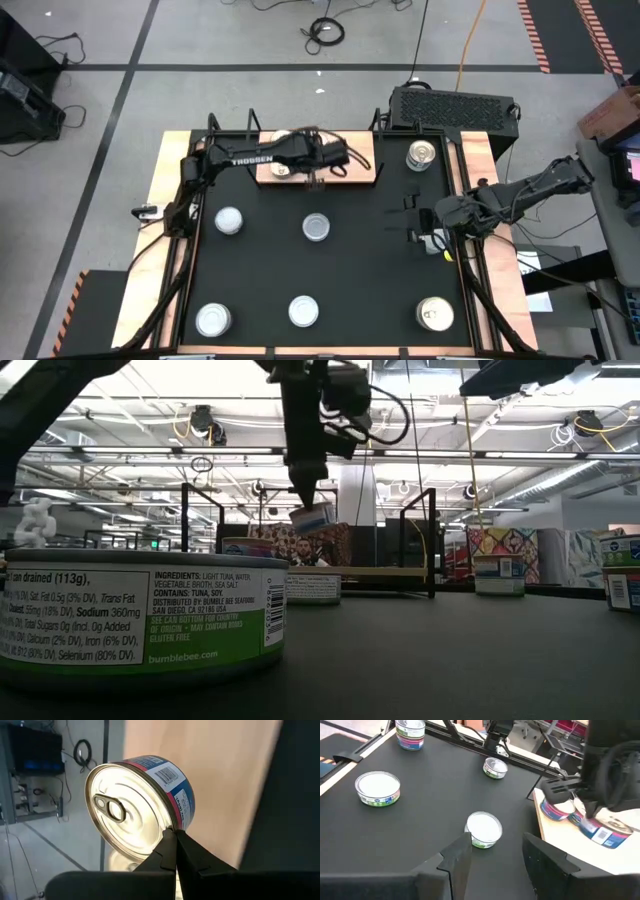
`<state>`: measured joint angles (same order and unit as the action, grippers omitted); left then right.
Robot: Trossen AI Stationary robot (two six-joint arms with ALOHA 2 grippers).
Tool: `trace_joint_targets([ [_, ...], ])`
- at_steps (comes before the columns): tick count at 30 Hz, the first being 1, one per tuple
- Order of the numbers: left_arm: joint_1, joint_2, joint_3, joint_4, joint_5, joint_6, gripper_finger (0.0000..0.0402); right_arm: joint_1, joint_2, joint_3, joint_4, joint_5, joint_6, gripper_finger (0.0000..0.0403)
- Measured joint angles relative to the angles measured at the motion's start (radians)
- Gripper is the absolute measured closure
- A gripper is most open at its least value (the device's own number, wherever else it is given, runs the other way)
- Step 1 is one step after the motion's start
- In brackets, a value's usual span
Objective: Stack canned seafood by type on shelf
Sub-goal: Put the blue tuna can on the shelf
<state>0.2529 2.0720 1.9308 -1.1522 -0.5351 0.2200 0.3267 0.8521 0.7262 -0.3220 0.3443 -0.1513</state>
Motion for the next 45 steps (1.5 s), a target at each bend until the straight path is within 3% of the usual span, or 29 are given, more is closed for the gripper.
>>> trace_joint_targets([
  [8,0.096,0.045,-0.004,0.034,0.053,0.042,0.0402,0.0,-0.043,-0.003,-0.002,-0.003,-0.003,0.0234],
  [15,0.091,0.133,-0.006,0.051,-0.012,0.128,0.0402,0.0,-0.043,-0.003,-0.004,-0.003,-0.01,0.0234],
  [34,0.087,0.135,-0.006,-0.005,0.002,0.154,0.0401,0.0,-0.042,-0.003,0.002,-0.002,-0.062,0.0234],
  [45,0.073,0.135,-0.006,0.01,-0.007,0.183,0.0341,0.0,-0.042,-0.003,0.003,-0.001,-0.053,0.0234],
])
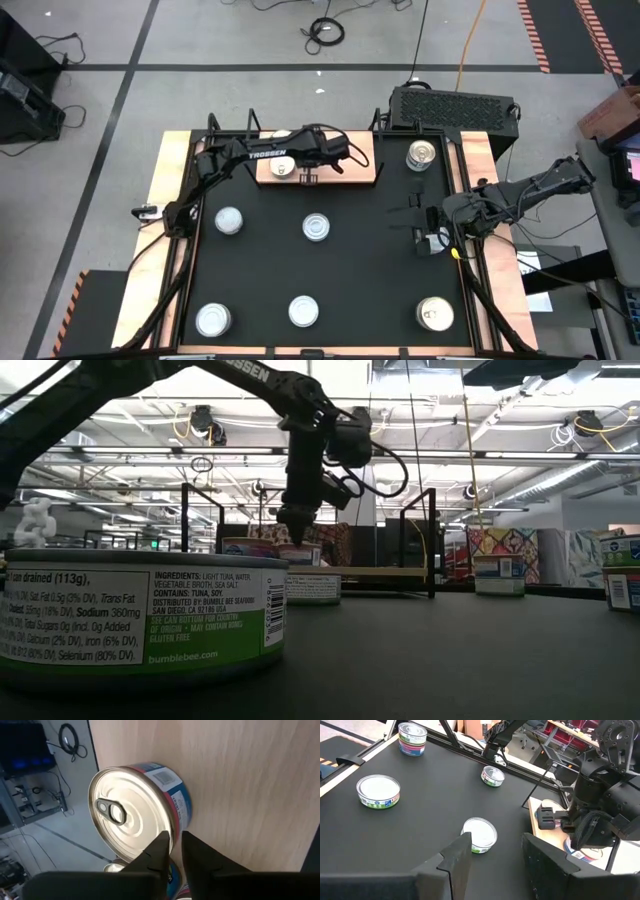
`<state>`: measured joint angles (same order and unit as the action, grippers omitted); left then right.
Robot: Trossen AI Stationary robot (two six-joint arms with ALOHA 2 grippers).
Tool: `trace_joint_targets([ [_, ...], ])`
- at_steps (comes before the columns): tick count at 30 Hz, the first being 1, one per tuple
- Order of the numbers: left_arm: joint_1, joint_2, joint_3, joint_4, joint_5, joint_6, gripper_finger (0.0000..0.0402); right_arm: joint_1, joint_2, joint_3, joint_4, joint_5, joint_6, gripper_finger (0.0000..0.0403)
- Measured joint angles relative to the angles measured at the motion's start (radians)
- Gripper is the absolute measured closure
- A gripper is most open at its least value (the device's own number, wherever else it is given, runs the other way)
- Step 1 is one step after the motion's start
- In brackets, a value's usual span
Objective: Stack canned seafood by type on shelf
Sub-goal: Put the blue tuna can on the shelf
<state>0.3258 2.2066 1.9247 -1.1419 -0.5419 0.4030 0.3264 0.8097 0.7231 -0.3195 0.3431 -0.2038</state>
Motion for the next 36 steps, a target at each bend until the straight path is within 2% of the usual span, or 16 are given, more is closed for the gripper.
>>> trace_joint_targets([
  [8,-0.034,0.0,0.095,-0.07,-0.035,-0.024,0.0286,0.0,0.0,0.0,0.0,0.0,0.001,0.0234],
  [16,-0.137,0.0,0.27,-0.118,-0.103,-0.12,0.0279,0.0,0.0,0.0,0.0,0.0,0.015,0.0234],
  [20,-0.22,-0.001,0.325,-0.162,-0.089,-0.185,0.0279,0.0,0.0,0.0,0.006,0.0,0.051,0.0234],
  [24,-0.318,-0.036,0.326,-0.225,-0.014,-0.275,0.0278,0.0,0.0,0.0,0.009,0.0,0.105,0.0234],
  [28,-0.443,-0.105,0.326,-0.322,0.025,-0.386,0.0278,0.0,0.003,0.0,0.009,-0.003,0.166,0.0234],
  [32,-0.58,-0.192,0.326,-0.338,0.07,-0.493,0.0278,0.0,0.023,0.0,0.011,-0.005,0.192,0.0234],
  [36,-0.697,-0.239,0.327,-0.339,0.071,-0.576,0.0278,0.0,0.063,0.0,0.047,-0.006,0.193,0.0234],
])
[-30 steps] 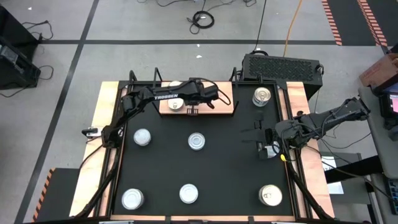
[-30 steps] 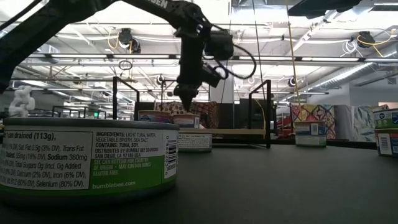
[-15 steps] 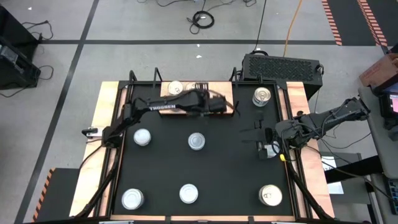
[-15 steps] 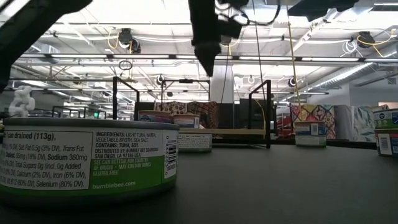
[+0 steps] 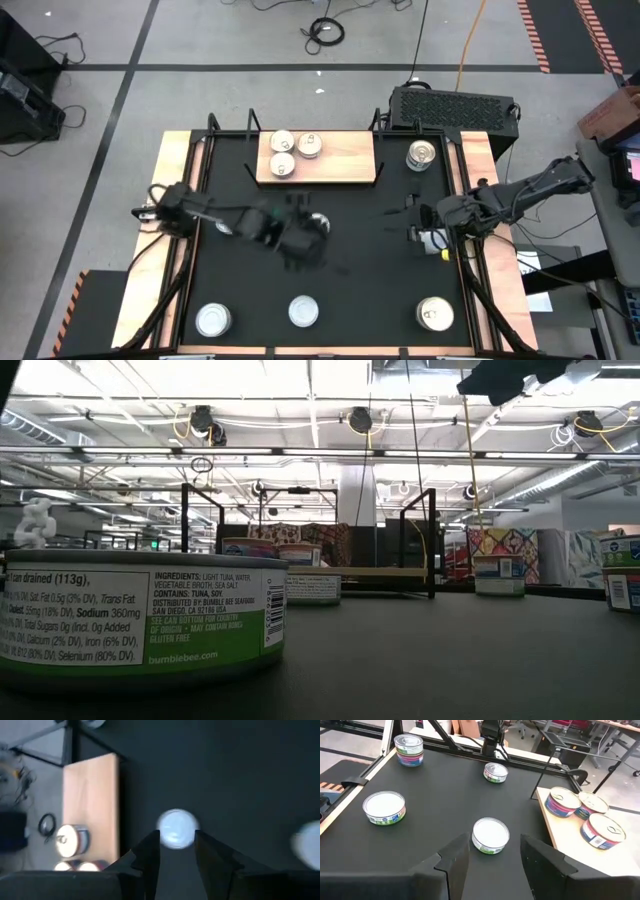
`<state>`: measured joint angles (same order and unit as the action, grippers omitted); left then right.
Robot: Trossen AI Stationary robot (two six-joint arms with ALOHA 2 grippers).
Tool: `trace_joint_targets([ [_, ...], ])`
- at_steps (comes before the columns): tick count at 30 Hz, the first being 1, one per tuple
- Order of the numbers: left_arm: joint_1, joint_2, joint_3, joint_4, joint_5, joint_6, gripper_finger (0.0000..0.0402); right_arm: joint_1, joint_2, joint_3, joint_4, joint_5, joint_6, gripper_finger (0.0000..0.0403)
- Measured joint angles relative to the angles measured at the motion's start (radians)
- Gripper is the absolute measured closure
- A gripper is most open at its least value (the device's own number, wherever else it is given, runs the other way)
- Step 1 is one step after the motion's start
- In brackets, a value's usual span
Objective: Stack canned seafood by type on shelf
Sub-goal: Put the blue tuna can on the shelf
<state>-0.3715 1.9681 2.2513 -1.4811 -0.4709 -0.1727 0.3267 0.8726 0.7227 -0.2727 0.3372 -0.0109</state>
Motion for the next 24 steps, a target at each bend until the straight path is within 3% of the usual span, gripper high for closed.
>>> trace_joint_targets([
  [7,-0.14,-0.018,-0.001,-0.081,0.002,-0.195,0.0278,0.002,0.074,0.0,0.083,-0.003,0.002,0.0234],
  [12,-0.203,-0.019,-0.052,-0.078,-0.002,-0.248,0.0278,0.002,0.087,0.0,0.091,-0.029,0.03,0.0234],
  [16,-0.221,-0.019,-0.13,-0.068,-0.012,-0.27,0.0278,0.004,0.082,0.015,0.068,-0.082,0.061,0.0234],
  [24,-0.195,-0.019,-0.317,-0.028,-0.006,-0.238,0.0278,0.027,0.079,0.054,-0.046,-0.081,0.145,0.0234],
])
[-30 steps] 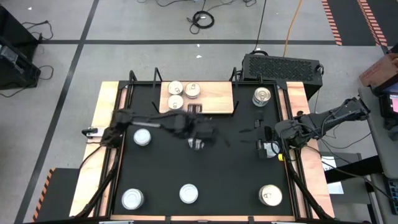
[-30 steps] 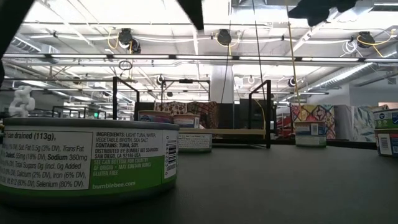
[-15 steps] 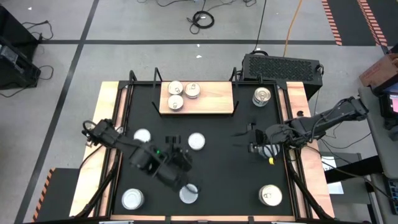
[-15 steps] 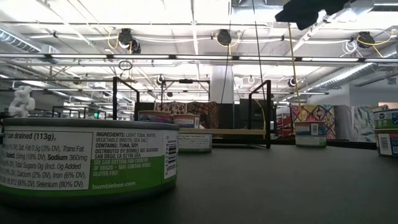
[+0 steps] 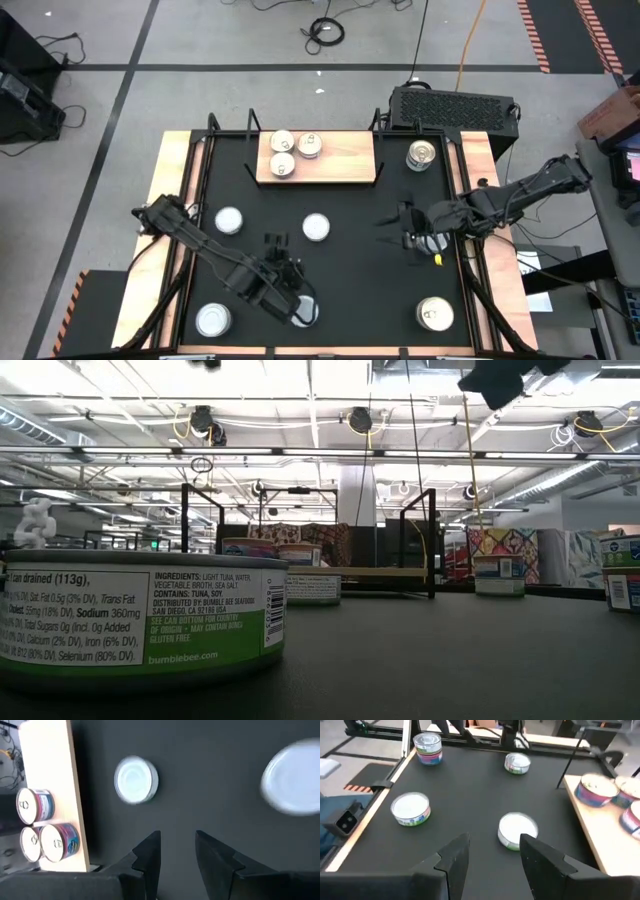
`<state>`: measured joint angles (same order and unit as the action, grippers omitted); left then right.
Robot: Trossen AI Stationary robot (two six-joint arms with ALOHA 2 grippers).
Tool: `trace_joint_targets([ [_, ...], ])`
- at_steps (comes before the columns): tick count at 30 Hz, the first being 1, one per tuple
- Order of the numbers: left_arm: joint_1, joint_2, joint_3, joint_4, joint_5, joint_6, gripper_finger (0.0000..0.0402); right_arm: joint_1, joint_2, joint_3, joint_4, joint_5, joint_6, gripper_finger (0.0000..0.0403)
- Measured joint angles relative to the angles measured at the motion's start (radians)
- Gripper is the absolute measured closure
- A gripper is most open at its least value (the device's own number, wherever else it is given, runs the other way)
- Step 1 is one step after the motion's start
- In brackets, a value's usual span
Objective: Stack canned seafood by type on shelf
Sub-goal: Put the blue tuna can on the shelf
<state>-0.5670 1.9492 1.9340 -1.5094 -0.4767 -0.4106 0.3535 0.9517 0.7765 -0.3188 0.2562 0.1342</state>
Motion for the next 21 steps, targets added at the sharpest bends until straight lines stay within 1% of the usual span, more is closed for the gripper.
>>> trace_joint_targets([
  [3,0.027,-0.03,-0.102,0.066,0.0,0.04,0.0278,0.012,-0.009,0.0,-0.065,0.0,0.064,0.0234],
  [5,0.047,-0.079,-0.193,0.151,0.008,0.076,0.0278,0.016,-0.012,0.0,-0.112,0.001,0.12,0.0234],
  [8,0.091,-0.184,-0.352,0.287,0.057,0.126,0.0278,0.015,-0.014,0.0,-0.172,0.003,0.199,0.0234],
  [12,0.16,-0.361,-0.559,0.48,0.064,0.177,0.0278,0.015,-0.014,0.0,-0.235,0.007,0.239,0.0234],
  [14,0.196,-0.448,-0.662,0.618,0.065,0.207,0.0278,0.01,-0.014,0.0,-0.268,0.025,0.248,0.0234],
  [16,0.228,-0.519,-0.759,0.797,0.075,0.256,0.0278,0.005,-0.014,0.0,-0.295,0.061,0.251,0.0234],
  [19,0.269,-0.584,-0.891,1.085,0.154,0.359,0.0278,-0.014,-0.014,0.0,-0.344,0.157,0.263,0.0234],
  [21,0.296,-0.594,-0.956,1.235,0.225,0.426,0.0278,-0.034,-0.018,0.0,-0.393,0.201,0.315,0.0234],
])
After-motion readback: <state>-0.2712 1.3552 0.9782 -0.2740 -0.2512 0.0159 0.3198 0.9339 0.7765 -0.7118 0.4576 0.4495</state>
